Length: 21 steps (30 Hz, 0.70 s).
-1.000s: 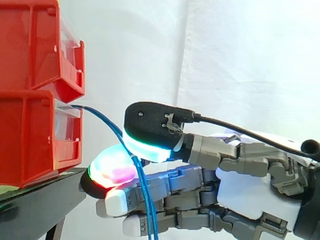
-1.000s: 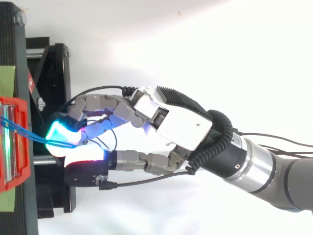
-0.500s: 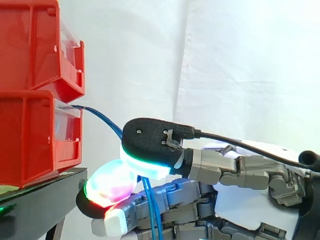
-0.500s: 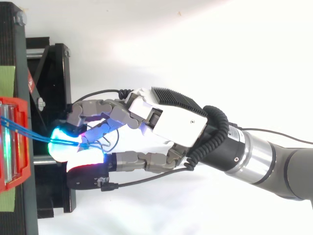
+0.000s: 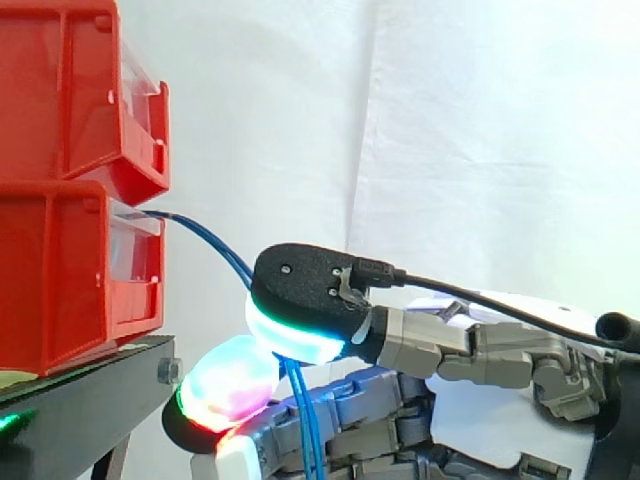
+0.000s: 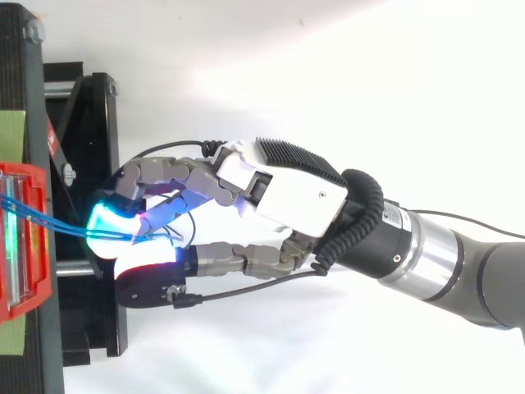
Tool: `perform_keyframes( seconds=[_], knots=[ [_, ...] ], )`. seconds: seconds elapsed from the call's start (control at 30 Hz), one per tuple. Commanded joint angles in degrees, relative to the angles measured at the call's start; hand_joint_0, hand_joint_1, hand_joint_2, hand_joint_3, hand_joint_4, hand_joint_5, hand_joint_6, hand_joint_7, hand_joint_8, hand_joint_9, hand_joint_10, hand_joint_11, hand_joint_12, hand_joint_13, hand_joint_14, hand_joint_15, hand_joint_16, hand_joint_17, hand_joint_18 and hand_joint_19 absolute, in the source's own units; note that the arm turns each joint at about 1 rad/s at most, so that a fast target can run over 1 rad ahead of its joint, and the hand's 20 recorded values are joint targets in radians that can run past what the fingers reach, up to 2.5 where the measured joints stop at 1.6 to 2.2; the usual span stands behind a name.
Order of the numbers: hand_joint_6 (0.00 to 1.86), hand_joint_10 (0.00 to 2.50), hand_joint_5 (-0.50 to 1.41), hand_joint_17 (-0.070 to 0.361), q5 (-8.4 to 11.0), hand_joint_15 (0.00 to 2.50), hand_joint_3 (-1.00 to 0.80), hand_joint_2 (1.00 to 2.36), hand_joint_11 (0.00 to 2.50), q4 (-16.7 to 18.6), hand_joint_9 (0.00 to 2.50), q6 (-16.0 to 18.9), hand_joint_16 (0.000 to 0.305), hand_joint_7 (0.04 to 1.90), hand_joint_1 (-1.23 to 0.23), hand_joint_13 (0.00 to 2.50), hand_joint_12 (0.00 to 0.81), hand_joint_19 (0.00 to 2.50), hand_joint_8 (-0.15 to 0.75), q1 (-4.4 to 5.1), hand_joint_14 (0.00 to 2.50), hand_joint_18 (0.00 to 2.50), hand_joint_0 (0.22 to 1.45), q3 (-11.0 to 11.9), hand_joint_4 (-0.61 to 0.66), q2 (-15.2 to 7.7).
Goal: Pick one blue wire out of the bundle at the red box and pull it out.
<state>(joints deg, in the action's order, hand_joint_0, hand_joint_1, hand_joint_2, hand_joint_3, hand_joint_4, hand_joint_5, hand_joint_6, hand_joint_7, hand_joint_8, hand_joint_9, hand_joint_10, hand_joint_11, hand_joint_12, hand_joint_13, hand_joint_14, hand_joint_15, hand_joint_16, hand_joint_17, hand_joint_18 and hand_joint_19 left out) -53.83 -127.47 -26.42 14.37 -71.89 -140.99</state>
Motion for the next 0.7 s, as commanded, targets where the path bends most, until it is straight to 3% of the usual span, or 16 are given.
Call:
perform_keyframes(
  seconds=[0.0, 0.67],
  knots=[
    [0.55, 0.02, -0.08, 0.137, -0.05, 0.32, -0.38, 1.01, 0.48, -1.46, 0.92, 1.02, 0.061, 1.22, -0.51, 0.55, 0.405, 0.55, 0.305, -0.22, 0.01, 0.44, 0.53, 0.00, 0.24, 0.01],
    [0.55, 0.02, -0.08, 0.138, -0.49, 0.33, -0.38, 1.01, 0.47, -6.74, 0.93, 0.93, 0.061, 1.22, -0.51, 0.58, 0.411, 0.56, 0.308, -0.74, 0.01, 0.45, 0.53, -0.09, 0.24, 2.65]
  ],
)
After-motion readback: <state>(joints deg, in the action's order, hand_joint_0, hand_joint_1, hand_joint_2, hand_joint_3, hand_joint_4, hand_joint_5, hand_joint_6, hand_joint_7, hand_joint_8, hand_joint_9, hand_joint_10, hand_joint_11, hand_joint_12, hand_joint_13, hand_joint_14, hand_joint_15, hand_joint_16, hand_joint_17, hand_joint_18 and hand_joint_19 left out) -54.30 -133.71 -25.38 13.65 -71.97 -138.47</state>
